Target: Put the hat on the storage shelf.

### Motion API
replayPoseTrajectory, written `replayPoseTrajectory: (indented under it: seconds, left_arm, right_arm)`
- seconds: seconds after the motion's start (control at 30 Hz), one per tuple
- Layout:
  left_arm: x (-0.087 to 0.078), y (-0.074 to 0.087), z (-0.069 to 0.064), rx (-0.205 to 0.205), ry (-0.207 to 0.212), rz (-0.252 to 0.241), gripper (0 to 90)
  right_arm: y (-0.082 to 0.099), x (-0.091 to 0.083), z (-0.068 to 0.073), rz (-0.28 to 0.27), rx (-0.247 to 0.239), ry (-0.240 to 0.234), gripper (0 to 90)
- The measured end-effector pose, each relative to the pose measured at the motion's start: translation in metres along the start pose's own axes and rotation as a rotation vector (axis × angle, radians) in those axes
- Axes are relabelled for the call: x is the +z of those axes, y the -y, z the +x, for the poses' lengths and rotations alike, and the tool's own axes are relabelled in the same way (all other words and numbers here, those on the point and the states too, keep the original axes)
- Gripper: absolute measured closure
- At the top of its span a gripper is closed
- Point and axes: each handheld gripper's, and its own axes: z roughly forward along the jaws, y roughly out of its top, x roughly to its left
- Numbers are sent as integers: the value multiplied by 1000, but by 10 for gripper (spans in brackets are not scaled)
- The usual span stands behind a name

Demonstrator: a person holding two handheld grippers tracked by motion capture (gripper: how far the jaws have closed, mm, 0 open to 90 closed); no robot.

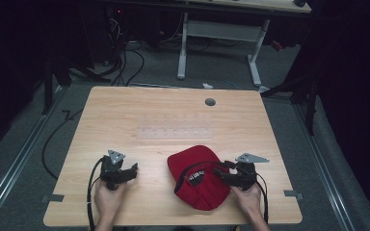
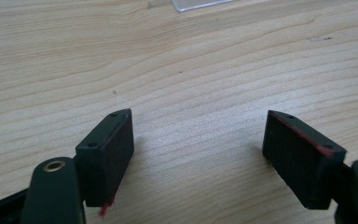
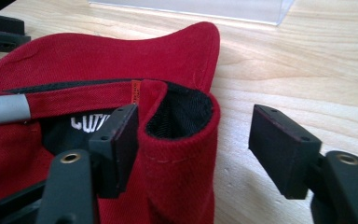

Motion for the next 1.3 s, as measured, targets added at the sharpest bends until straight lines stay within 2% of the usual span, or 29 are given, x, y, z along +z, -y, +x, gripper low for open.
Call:
replayPoseTrajectory:
  seconds: [0.3,0.47,0.73,0.83,0.87,0.9,1.2,1.3]
  left_arm:
    - [0,0,0,0,1,0,250]
    - [0,0,0,0,2,1,250]
    - [0,0,0,1,0,2,245]
    - [1,0,-1,3,3,3,239]
    - [1,0,-1,3,3,3,234]
    - [1,1,-1,6,7,7,225]
    - [1,1,-1,7,10,9,214]
    - [0,1,-2,14,34,21,213]
  right_arm:
    - [2,9,1,31,1,-19,400]
    - [4,13,2,39,-4,-2,432]
    - [8,18,4,64,-21,-7,575]
    - [8,18,4,74,-19,-21,662]
    - [8,18,4,74,-19,-21,662]
    - [8,18,4,84,-19,-31,724]
    - [5,13,4,78,-12,-61,830]
    - [4,12,3,70,-11,-75,838]
